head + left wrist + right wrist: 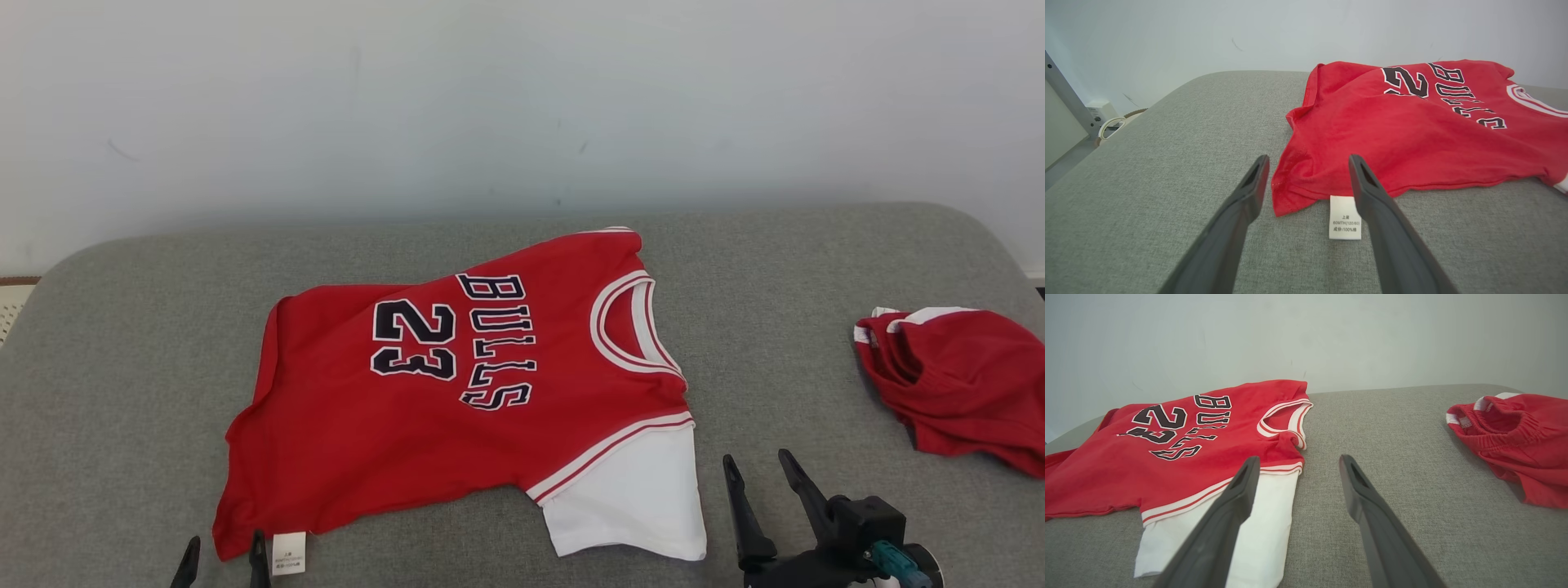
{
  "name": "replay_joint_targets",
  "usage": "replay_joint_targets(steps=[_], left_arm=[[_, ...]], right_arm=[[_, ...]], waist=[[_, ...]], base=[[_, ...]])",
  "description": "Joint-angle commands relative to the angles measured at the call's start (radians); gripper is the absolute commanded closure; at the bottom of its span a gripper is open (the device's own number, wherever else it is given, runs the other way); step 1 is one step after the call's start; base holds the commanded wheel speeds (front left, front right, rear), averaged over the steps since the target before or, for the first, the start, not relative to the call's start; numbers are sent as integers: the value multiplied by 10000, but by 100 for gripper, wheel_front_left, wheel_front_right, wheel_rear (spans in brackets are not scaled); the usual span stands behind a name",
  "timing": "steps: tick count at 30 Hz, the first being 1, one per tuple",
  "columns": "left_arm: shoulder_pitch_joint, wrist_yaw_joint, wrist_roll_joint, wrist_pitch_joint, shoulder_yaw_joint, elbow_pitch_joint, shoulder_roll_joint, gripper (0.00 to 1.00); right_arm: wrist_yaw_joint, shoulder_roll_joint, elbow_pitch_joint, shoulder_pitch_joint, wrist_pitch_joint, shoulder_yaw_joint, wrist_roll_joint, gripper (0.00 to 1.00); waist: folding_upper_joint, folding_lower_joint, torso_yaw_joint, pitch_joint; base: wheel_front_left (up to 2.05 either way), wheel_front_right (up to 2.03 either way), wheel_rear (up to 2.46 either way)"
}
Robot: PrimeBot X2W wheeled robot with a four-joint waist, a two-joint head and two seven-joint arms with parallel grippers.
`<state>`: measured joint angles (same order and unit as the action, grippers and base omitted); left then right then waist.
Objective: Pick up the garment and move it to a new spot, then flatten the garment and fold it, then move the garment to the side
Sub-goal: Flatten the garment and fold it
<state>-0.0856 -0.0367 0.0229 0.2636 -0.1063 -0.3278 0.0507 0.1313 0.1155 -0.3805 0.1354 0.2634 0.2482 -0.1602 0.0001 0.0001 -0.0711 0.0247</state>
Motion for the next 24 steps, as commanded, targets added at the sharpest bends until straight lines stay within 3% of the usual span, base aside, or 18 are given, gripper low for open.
replay_joint_targets(steps=[1, 24], left_arm=[[-51, -12, -47, 11, -27, -85, 3, 0], [-216, 125, 287, 10, 395, -579, 1, 0]], right_arm=[[-12, -66, -52, 120, 5, -8, 82, 0], [-12, -100, -1434, 366, 5, 598, -209, 0]], waist=[[-1, -1, -18, -21], [-1, -1, 301, -746]], base=[[0, 0, 0], [0, 0, 0]])
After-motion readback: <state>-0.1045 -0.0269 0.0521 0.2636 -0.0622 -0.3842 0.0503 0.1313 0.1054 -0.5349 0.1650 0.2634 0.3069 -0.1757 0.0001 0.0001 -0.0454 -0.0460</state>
